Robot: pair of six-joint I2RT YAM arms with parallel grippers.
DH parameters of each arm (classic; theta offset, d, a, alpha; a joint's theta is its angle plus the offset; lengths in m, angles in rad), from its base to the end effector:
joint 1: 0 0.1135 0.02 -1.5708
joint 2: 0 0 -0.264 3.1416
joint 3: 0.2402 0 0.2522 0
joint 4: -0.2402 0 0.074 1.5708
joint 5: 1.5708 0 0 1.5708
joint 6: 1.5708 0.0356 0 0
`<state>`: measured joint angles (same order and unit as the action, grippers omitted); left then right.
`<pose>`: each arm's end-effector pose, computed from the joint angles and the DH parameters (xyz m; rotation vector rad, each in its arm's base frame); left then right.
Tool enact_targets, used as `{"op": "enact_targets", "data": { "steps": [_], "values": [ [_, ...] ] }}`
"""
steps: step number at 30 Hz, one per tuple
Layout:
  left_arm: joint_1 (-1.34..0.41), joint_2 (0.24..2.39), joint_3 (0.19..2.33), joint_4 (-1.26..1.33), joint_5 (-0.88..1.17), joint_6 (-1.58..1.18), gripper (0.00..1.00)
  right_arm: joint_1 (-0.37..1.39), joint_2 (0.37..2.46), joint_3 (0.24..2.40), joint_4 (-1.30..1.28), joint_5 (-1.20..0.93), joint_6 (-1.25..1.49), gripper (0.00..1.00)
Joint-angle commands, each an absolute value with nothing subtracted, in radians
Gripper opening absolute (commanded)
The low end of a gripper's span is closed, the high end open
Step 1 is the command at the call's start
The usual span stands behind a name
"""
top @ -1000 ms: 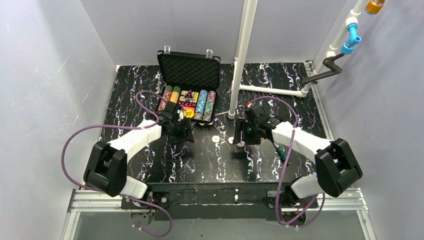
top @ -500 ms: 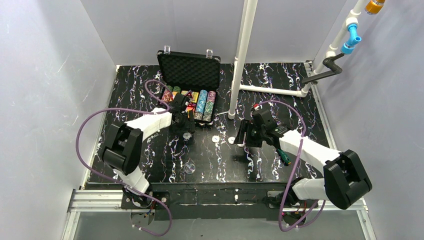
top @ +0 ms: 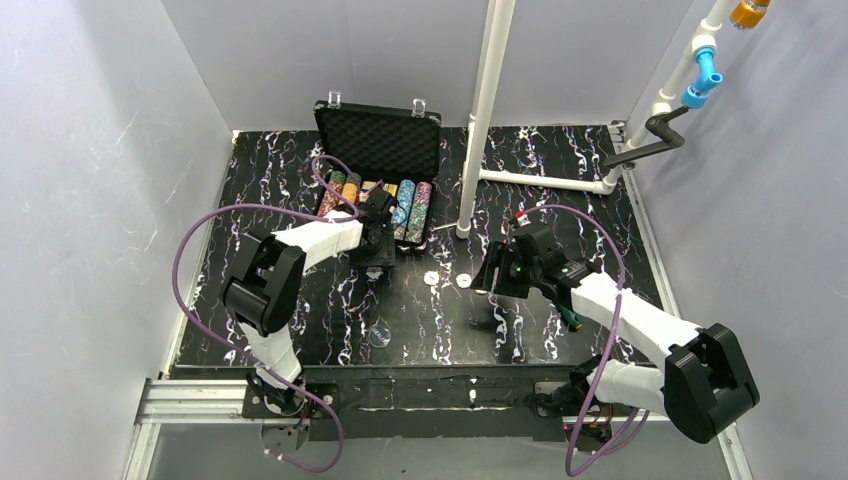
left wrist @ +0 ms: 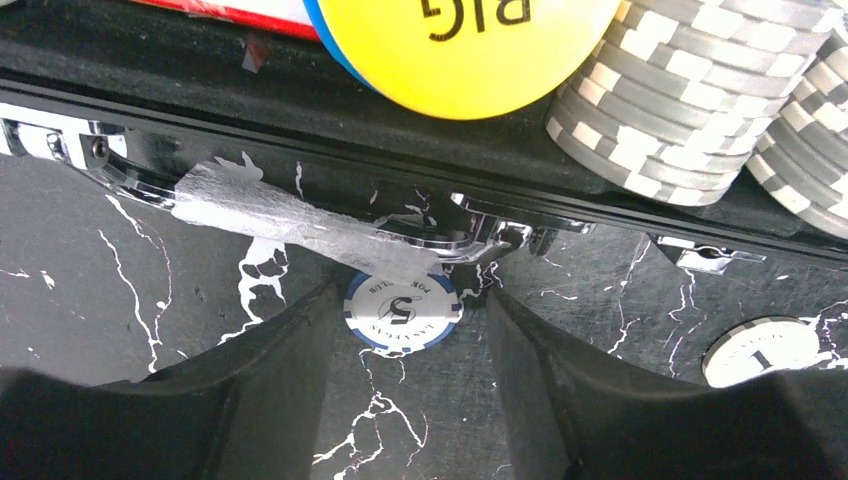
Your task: Pack up texas hold em set
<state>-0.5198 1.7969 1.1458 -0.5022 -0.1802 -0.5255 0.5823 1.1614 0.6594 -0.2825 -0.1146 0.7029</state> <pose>0.3109 -0.1706 0.1704 -0.0591 2.6906 -0.0739 0.1948 0.1331 0.2131 0.0906 2.4786 0.7301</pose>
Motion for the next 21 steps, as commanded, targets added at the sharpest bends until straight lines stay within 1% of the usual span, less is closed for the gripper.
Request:
{"op": "enact_targets", "data": {
  "steps": [1, 3, 5, 11, 14, 20, 21],
  "values": [
    [-0.525, 1.832, 1.141, -0.561, -0.200, -0.554, 0.53, 0.576, 1.130, 0.646, -0.261, -0.127, 0.702, 0.69],
    [-0.525, 1.842, 1.135, -0.561, -0.192, -0.550, 0.50, 0.577, 1.124, 0.641, -0.260, -0.130, 0.705, 0.69],
    [-0.525, 1.851, 1.133, -0.561, -0.189, -0.540, 0.42, 0.576, 1.119, 0.634, -0.257, -0.134, 0.708, 0.69],
    [-0.525, 1.817, 1.133, -0.569, -0.166, -0.506, 0.26, 0.577, 1.113, 0.622, -0.254, -0.158, 0.718, 0.69],
    [-0.525, 1.765, 1.118, -0.556, -0.097, -0.493, 0.23, 0.577, 1.108, 0.616, -0.246, -0.172, 0.729, 0.69],
    [-0.525, 1.677, 1.098, -0.554, -0.001, -0.482, 0.20, 0.576, 1.128, 0.623, -0.228, -0.202, 0.743, 0.69],
    [-0.525, 1.663, 1.095, -0.554, 0.041, -0.485, 0.20, 0.578, 1.135, 0.626, -0.223, -0.209, 0.745, 0.69]
  ]
}}
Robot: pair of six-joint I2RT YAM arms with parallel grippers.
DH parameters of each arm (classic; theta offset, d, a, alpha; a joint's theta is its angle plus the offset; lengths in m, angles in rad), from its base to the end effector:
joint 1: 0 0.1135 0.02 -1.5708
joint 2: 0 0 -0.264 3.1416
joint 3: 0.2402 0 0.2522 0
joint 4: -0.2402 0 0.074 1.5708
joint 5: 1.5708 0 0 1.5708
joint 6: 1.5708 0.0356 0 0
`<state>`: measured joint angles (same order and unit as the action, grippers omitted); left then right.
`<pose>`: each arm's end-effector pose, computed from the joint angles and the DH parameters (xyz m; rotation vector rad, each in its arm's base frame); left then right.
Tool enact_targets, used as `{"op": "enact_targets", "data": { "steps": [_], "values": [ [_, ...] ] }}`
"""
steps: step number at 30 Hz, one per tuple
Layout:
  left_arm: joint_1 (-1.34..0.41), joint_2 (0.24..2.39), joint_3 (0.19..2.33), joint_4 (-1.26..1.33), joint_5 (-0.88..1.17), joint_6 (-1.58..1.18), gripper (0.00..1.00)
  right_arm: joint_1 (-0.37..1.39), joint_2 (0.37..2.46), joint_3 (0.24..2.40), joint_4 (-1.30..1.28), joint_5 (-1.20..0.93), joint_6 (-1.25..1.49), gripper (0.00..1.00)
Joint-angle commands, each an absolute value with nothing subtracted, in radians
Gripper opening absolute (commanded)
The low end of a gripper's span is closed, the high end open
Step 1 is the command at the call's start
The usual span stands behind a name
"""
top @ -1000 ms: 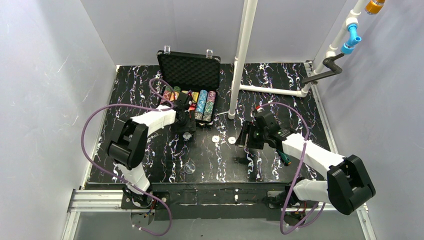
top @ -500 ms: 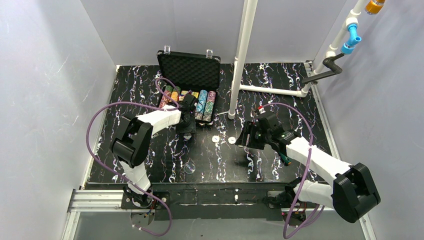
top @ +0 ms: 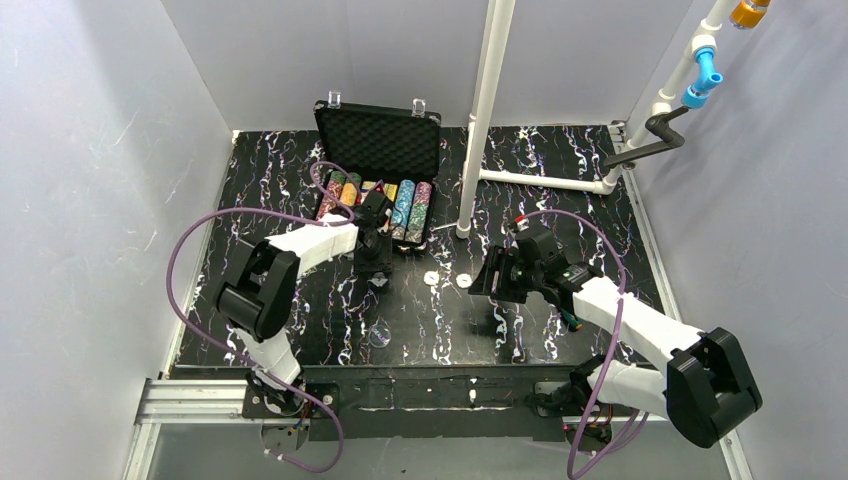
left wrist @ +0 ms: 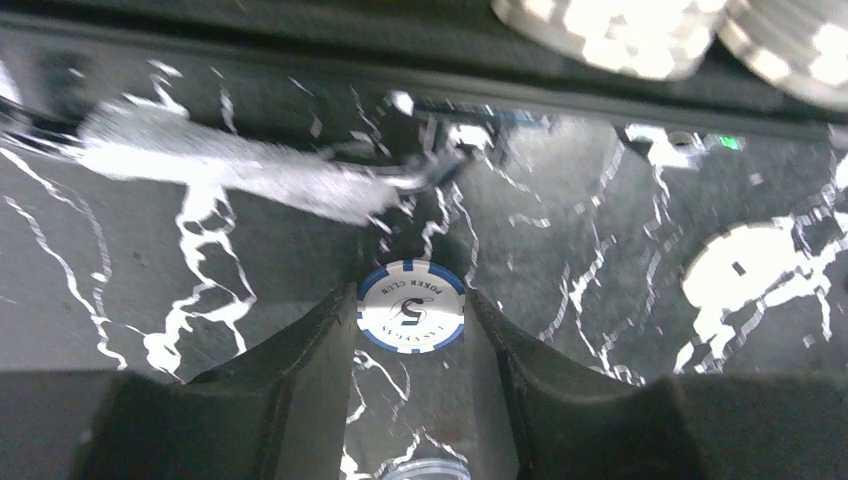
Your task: Pack up texas hold em set
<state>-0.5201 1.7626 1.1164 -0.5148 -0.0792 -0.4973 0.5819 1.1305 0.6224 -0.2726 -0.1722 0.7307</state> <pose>0.3013 -0.1693 0.1726 0.0087 2.7400 -0.1825 0.1873 0.1305 0.2088 0.0960 2.4966 0.8060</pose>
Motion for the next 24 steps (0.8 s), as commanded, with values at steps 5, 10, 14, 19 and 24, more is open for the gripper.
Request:
{"op": "enact_targets", "data": {
  "steps": [5, 10, 14, 19, 24],
  "values": [
    [-0.525, 1.604, 1.068, -0.533, 0.160, -0.524, 0.19, 0.577, 1.166, 0.630, -0.183, -0.262, 0.764, 0.70],
    [-0.525, 1.536, 1.006, -0.400, 0.418, -0.551, 0.17, 0.577, 1.209, 0.631, -0.099, -0.377, 0.841, 0.71],
    [-0.532, 1.496, 0.927, -0.209, 0.647, -0.644, 0.17, 0.577, 1.251, 0.620, 0.041, -0.513, 0.950, 0.72],
    [-0.532, 1.506, 0.866, -0.049, 0.763, -0.850, 0.15, 0.577, 1.251, 0.638, 0.081, -0.546, 0.900, 0.74],
    [-0.532, 1.470, 0.794, -0.026, 0.665, -1.038, 0.11, 0.605, 1.217, 0.654, 0.066, -0.516, 0.870, 0.74]
  ]
}}
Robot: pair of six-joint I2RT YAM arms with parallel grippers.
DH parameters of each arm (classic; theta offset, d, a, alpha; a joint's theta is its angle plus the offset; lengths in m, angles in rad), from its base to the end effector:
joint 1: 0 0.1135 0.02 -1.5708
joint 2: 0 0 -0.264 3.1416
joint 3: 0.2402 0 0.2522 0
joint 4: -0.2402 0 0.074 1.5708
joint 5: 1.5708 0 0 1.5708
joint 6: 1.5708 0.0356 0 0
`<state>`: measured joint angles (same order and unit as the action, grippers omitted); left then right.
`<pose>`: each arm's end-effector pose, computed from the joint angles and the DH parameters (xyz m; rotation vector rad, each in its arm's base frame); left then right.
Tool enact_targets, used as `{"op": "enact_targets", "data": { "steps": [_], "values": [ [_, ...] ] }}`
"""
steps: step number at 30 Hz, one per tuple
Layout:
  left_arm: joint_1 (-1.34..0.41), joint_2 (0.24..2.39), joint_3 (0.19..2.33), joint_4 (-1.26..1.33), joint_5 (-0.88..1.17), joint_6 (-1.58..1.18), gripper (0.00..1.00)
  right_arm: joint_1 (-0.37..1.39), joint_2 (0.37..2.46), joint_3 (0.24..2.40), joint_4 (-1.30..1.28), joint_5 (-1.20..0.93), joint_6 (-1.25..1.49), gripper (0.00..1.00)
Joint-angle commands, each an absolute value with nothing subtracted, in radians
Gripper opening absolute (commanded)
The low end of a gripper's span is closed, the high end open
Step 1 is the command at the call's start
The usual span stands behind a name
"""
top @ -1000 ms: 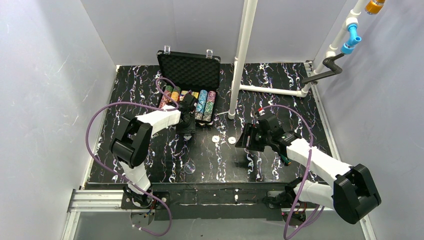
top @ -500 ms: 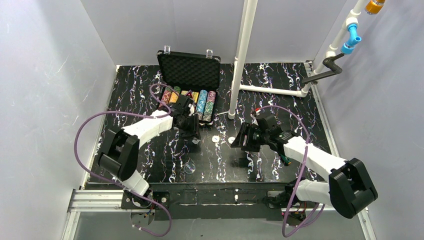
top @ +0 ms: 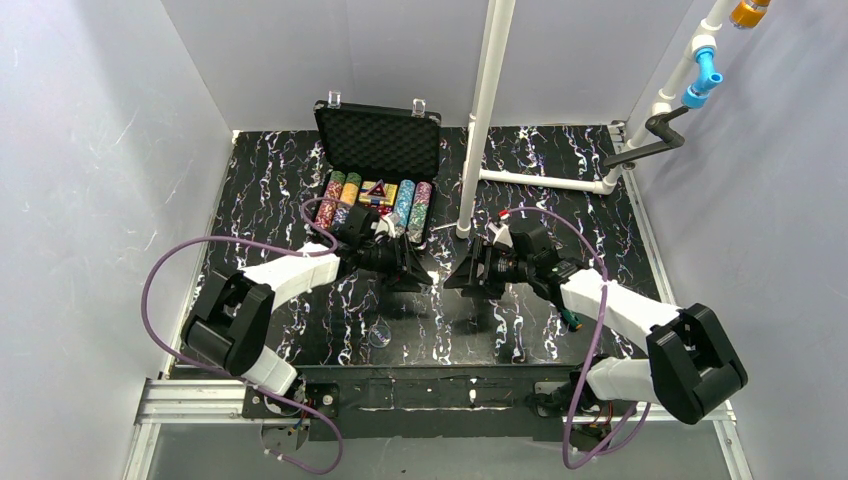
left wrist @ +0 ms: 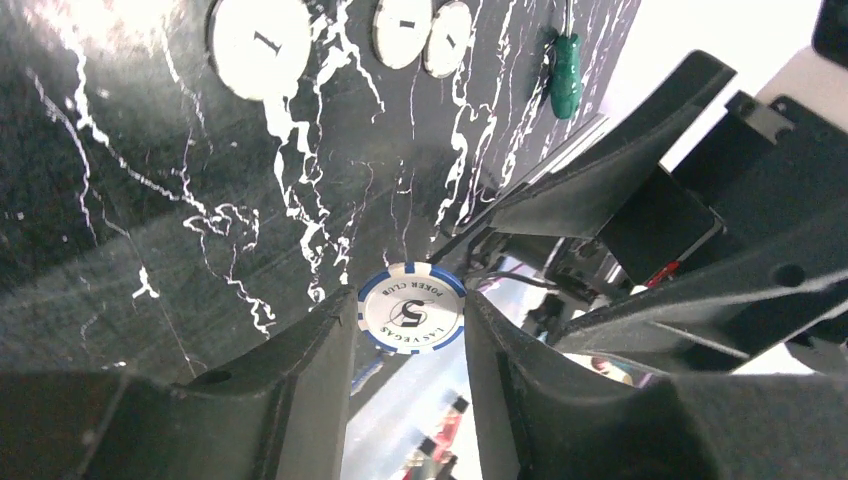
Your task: Pack up texas hold em set
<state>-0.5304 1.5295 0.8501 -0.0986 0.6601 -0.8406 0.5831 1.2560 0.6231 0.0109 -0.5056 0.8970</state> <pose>0.2565 -0.1757 0.1984 -0.0332 2.6158 -1.3729 0.2048 0.1557 0.2067 0.0617 2.4590 1.3095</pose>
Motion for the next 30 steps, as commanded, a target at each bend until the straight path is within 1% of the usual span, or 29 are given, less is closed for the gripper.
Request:
{"op": "enact_targets", "data": {
  "steps": [1, 3, 6, 7, 11, 19, 24, 26, 27, 28, 30],
  "values": [
    [-0.532, 1.464, 0.775, -0.010, 0.658, -1.084, 0.11, 0.625, 1.214, 0.657, 0.067, -0.489, 0.869, 0.72],
    [-0.532, 1.465, 0.738, 0.056, 0.651, -1.181, 0.11, 0.684, 1.210, 0.658, 0.075, -0.399, 0.852, 0.69],
    [-0.533, 1.472, 0.675, 0.188, 0.656, -1.306, 0.11, 0.765, 1.215, 0.671, 0.082, -0.270, 0.831, 0.67],
    [-0.532, 1.473, 0.667, 0.209, 0.656, -1.331, 0.11, 0.783, 1.221, 0.683, 0.063, -0.233, 0.829, 0.65],
    [-0.533, 1.463, 0.674, 0.209, 0.660, -1.341, 0.11, 0.827, 1.264, 0.738, -0.034, -0.094, 0.835, 0.62],
    [-0.537, 1.458, 0.683, 0.197, 0.660, -1.347, 0.11, 0.844, 1.381, 0.802, -0.009, -0.111, 0.844, 0.52],
    [-0.545, 1.454, 0.690, 0.188, 0.661, -1.347, 0.11, 0.847, 1.396, 0.808, -0.010, -0.077, 0.836, 0.44],
    [-0.545, 1.449, 0.690, 0.172, 0.660, -1.343, 0.11, 0.848, 1.389, 0.793, 0.035, -0.092, 0.819, 0.33],
    [-0.545, 1.445, 0.689, 0.162, 0.662, -1.340, 0.12, 0.848, 1.383, 0.783, 0.057, -0.103, 0.810, 0.20],
    [-0.545, 1.441, 0.690, 0.153, 0.662, -1.336, 0.15, 0.845, 1.378, 0.773, 0.078, -0.123, 0.800, 0.02],
    [-0.539, 1.427, 0.695, 0.140, 0.669, -1.311, 0.26, 0.838, 1.357, 0.752, 0.091, -0.138, 0.773, 0.01]
  ]
}}
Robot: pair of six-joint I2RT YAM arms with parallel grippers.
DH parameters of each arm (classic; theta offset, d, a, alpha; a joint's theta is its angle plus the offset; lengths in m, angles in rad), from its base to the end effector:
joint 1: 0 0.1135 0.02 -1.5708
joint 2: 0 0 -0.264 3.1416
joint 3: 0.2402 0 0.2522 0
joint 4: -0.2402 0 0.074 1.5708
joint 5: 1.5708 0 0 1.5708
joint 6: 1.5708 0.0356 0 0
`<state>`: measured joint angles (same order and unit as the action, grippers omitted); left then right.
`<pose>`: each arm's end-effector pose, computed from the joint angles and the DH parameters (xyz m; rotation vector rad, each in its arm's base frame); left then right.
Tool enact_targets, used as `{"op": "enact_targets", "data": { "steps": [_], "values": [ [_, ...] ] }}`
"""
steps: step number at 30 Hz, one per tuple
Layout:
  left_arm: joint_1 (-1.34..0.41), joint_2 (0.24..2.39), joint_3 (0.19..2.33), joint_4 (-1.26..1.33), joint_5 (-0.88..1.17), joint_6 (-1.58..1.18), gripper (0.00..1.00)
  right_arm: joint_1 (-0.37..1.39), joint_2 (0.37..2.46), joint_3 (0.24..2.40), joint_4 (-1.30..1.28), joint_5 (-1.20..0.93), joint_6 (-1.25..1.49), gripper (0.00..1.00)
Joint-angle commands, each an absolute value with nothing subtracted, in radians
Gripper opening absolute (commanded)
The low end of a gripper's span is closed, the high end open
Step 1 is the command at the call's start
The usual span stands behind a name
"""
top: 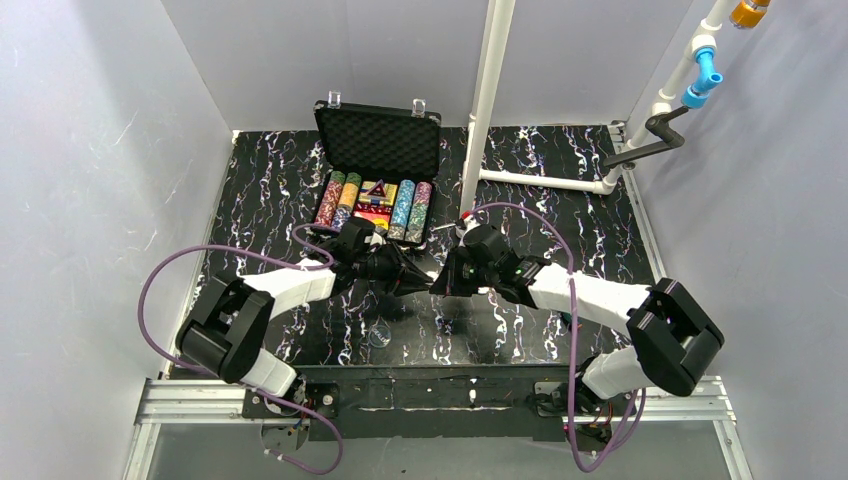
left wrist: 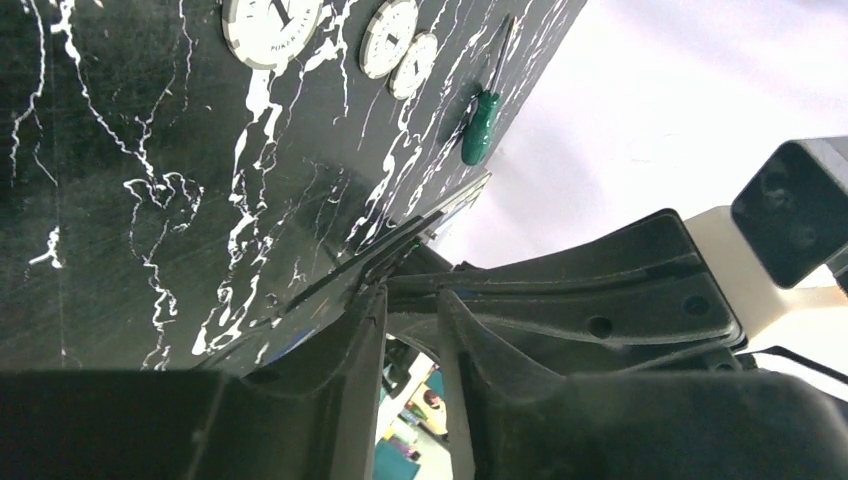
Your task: Pack up texas hold em set
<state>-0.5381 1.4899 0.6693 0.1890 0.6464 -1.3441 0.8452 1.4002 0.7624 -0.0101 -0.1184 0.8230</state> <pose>0.2399 -0.1682 0.1779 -0.6171 2.5818 -1.5895 0.1925 0.2234 0.2100 -0.0982 2.4210 0.9885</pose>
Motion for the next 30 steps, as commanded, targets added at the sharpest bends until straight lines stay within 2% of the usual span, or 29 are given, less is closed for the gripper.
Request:
{"op": "enact_targets", "data": {
  "steps": [1, 6, 8, 10, 13, 15, 18, 22, 25, 28, 30],
  "values": [
    [-0.533, 1.418, 0.701, 0.120, 0.669, -1.288, 0.33, 0.831, 1.338, 0.728, 0.107, -0.157, 0.762, 0.01],
    [-0.496, 1.334, 0.760, -0.083, 0.621, -1.095, 0.53, 0.754, 1.237, 0.612, 0.184, -0.280, 0.733, 0.01],
    [-0.492, 1.305, 0.778, -0.116, 0.617, -1.008, 0.61, 0.681, 1.219, 0.581, 0.233, -0.396, 0.734, 0.01],
    [-0.494, 1.285, 0.783, -0.099, 0.652, -0.940, 0.63, 0.617, 1.219, 0.576, 0.250, -0.503, 0.757, 0.01],
    [-0.517, 1.253, 0.764, -0.039, 0.712, -0.876, 0.61, 0.504, 1.250, 0.580, 0.271, -0.619, 0.929, 0.01],
    [-0.538, 1.236, 0.743, 0.035, 0.752, -0.882, 0.61, 0.460, 1.299, 0.566, 0.423, -0.762, 1.090, 0.01],
    [-0.565, 1.240, 0.681, 0.276, 0.815, -1.005, 0.65, 0.473, 1.354, 0.558, 0.651, -0.814, 1.271, 0.01],
    [-0.595, 1.233, 0.598, 0.525, 0.760, -1.112, 0.66, 0.511, 1.433, 0.568, 0.844, -0.829, 1.378, 0.01],
    [-0.597, 1.211, 0.611, 0.394, 0.704, -1.044, 0.61, 0.520, 1.456, 0.582, 0.691, -0.773, 1.236, 0.01],
    [-0.603, 1.165, 0.664, 0.062, 0.547, -0.899, 0.58, 0.569, 1.454, 0.678, 0.219, -0.532, 0.899, 0.01],
    [-0.603, 1.152, 0.689, -0.136, 0.444, -0.834, 0.58, 0.626, 1.483, 0.731, 0.059, -0.383, 0.770, 0.02]
  ]
}}
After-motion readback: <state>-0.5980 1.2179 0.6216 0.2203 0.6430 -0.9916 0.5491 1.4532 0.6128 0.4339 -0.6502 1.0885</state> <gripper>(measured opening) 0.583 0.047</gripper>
